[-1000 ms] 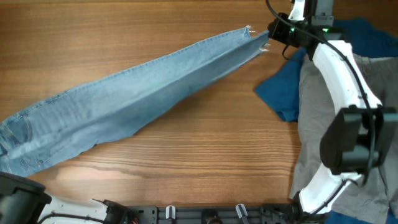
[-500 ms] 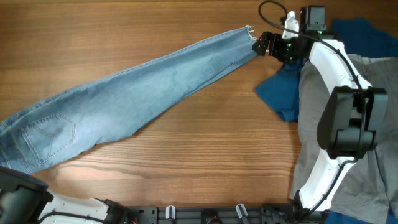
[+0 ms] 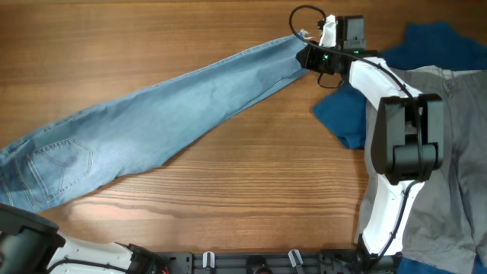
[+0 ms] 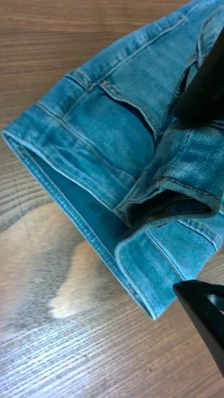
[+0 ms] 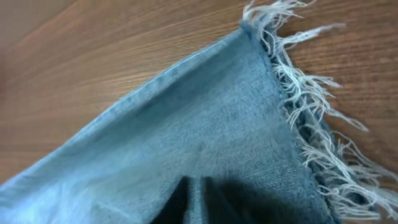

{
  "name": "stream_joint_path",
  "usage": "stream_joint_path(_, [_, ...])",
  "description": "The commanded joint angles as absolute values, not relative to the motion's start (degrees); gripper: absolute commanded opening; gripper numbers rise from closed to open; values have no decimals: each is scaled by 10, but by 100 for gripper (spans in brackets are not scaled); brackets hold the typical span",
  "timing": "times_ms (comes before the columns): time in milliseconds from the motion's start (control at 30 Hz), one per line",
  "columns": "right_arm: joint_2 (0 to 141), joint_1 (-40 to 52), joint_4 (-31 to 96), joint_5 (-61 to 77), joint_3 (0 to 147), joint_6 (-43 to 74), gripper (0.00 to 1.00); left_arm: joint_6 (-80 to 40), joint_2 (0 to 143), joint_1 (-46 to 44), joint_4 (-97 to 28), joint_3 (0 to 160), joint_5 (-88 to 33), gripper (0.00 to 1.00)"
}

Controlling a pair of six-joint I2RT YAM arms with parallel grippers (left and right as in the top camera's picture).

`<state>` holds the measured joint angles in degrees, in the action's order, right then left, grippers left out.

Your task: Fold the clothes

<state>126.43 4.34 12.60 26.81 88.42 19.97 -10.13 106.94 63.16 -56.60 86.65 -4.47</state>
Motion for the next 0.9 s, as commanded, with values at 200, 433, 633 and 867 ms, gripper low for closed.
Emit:
stream_joint_path(200, [1256,24,209,270,889,225,70,-91,1072,631,-576,872,-53,83])
stream_joint_path(433, [1261,24,132,322,889,203,4,-62,1072,631,-581,872,-53,82])
stream_joint_path(633, [1231,-20,131,335,889,197,4,-28,1072,632,-589,872,-51,100])
stream_joint_path(867, [1232,-14,256,352,889,140,50,-13,1072,632,-630,872,-71,64])
